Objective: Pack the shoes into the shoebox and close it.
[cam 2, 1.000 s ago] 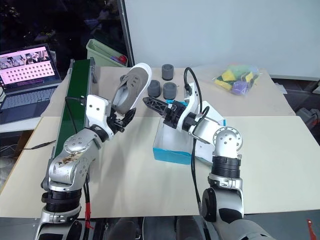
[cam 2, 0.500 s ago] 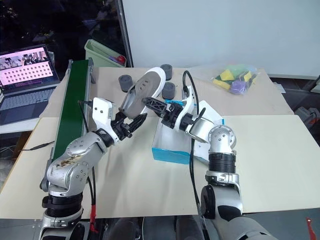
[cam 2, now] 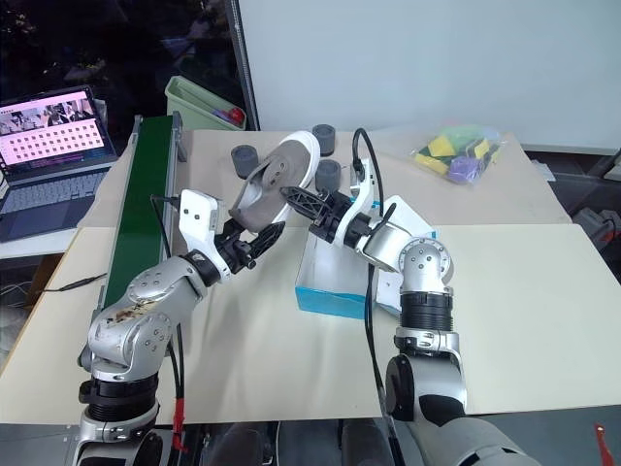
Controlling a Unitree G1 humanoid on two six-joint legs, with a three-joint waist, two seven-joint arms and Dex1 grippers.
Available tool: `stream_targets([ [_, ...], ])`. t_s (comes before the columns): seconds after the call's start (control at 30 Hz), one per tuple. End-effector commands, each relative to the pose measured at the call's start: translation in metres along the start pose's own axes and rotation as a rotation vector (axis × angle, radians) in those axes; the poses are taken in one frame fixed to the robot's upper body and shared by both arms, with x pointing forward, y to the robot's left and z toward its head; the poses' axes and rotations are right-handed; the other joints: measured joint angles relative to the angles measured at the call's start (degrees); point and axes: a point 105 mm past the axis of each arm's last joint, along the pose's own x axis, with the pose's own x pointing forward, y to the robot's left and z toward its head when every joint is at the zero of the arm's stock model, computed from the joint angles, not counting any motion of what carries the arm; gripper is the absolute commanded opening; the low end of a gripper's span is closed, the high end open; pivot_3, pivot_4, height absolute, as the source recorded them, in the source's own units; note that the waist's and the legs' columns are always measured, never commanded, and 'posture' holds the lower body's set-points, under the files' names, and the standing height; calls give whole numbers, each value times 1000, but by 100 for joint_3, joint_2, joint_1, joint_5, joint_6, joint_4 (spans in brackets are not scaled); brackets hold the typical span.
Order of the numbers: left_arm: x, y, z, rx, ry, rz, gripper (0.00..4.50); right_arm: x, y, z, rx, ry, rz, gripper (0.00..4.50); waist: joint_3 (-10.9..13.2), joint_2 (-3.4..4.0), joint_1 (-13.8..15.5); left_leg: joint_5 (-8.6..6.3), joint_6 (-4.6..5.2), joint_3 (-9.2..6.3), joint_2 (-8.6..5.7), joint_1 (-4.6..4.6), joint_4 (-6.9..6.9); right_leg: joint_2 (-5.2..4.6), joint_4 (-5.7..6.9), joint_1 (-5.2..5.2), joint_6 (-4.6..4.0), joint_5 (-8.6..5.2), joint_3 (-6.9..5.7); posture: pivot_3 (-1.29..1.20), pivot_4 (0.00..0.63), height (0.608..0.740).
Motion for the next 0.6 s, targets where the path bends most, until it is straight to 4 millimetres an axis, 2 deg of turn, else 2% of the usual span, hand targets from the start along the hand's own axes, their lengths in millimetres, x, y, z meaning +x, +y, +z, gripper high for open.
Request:
stream_targets([
  [0.03, 0, -16, 21, 31, -81, -69, 2634, 1, 21, 17, -71, -62, 49, 403, 0, 0, 3, 0, 0, 0, 0, 0, 0, 0, 0, 0, 0, 0, 0, 0, 150, 729],
  [0.23, 0, -13, 16, 63, -68, -48, 2634, -2, 40, 32, -38, -142, 114, 403, 0, 0, -3, 0, 0, 0, 0, 0, 0, 0, 0, 0, 0, 0, 0, 0, 150, 729],
  [0.3, 0, -14, 17, 67, -78, -54, 3564, -3, 44, 37, -25, -168, 120, 403, 0, 0, 0, 0, 0, 0, 0, 0, 0, 0, 1, -1, 0, 0, 0, 0, 150, 729],
  [0.33, 0, -16, 16, 84, -74, -60, 3804, -4, 45, 39, -25, -179, 116, 403, 0, 1, 6, 0, 0, -1, 0, -1, 0, 0, 0, -1, 0, 0, 0, 0, 150, 729],
  [0.37, 0, -17, 16, 93, -70, -63, 4255, -5, 45, 40, -25, -189, 110, 403, 1, 1, 11, 0, 0, 0, 0, -1, 0, -1, 0, -1, 0, 0, 0, 0, 150, 729],
  [0.4, 0, -17, 16, 97, -68, -60, 4456, -6, 44, 44, -36, -206, 95, 403, 1, 1, 14, 0, 0, -1, -1, -2, 0, -2, 0, -1, 0, 0, 0, 0, 150, 729],
  [0.53, -2, -14, 16, 73, -80, -48, 4456, -18, 41, 70, -96, -283, 37, 403, 1, 1, 16, 0, 0, -1, -1, -2, 0, -1, -2, 0, 0, 0, 0, 0, 150, 729],
  [0.6, -5, -13, 10, 94, -61, -47, 4456, -28, 37, 89, -192, -274, -39, 403, 1, 2, 23, 0, 0, 0, -2, -2, 0, -2, -3, 0, 0, 0, 0, 0, 150, 729],
])
